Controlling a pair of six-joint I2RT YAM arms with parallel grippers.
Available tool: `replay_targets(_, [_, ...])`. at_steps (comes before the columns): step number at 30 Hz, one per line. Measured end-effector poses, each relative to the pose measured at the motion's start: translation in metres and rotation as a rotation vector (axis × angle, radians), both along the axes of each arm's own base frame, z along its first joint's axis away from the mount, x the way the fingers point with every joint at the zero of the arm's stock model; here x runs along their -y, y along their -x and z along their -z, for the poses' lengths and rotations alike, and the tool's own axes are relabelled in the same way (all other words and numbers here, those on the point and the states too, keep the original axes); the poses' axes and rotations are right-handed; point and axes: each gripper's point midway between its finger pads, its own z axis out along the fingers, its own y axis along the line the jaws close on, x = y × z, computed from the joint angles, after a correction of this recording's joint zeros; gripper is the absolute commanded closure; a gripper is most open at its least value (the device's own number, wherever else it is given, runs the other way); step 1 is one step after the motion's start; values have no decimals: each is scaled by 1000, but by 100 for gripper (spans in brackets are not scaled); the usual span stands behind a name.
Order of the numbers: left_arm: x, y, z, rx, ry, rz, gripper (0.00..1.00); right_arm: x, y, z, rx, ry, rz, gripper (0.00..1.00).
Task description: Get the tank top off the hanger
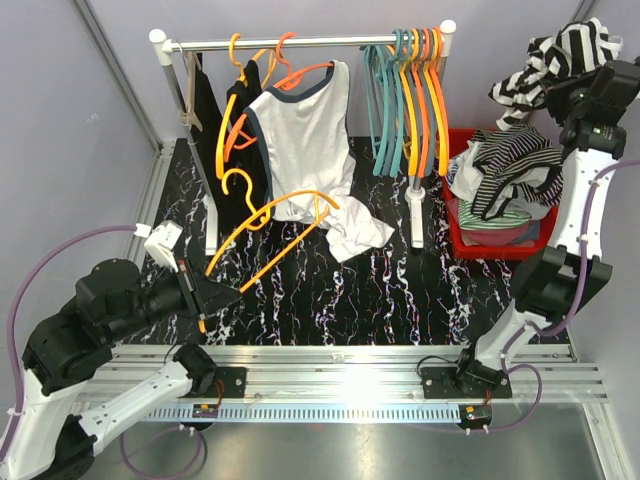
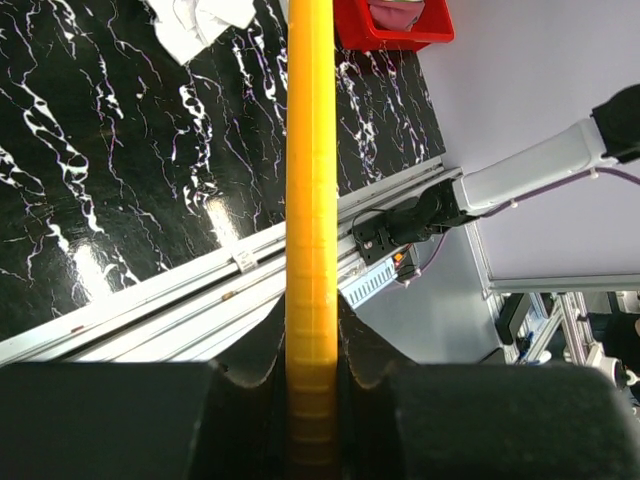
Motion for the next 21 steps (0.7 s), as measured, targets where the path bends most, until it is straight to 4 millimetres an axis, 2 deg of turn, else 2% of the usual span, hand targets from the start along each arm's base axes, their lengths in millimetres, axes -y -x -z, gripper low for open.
replay_targets(3, [0,1,3,-1,15,-5,100,2,-31,4,45,-61,-60,100])
replay_targets(5, [-1,2,6,0,33,-11,100,11,-54,31,-1,-104,-72,100])
replay_targets(7, [-2,4,8,0,47,-15,100,20,-69,82,-112,-163,-62,100])
replay_targets(8, [-3,5,9,-3,52,-18,100,23,-71,117,-195,-201,-52,100])
replay_targets(11, [-3,5,14,-13,63,-24,100,19,-59,225,-463,-319,-31,100])
replay_targets(13, [-1,4,14,-16,68,-26,100,13,-49,272,-584,-375,-29,100])
replay_targets(15, [0,3,12,-14,73,-27,100,9,-45,285,-619,-394,-36,99])
replay_targets(19, [3,0,10,-5,76,-25,100,8,-42,263,-619,-368,-54,72])
replay_targets(20, [3,-1,9,-5,73,-24,100,8,-42,251,-616,-356,-59,54])
replay_targets(21, [4,-3,10,-7,66,-23,100,9,-43,238,-602,-342,-63,45])
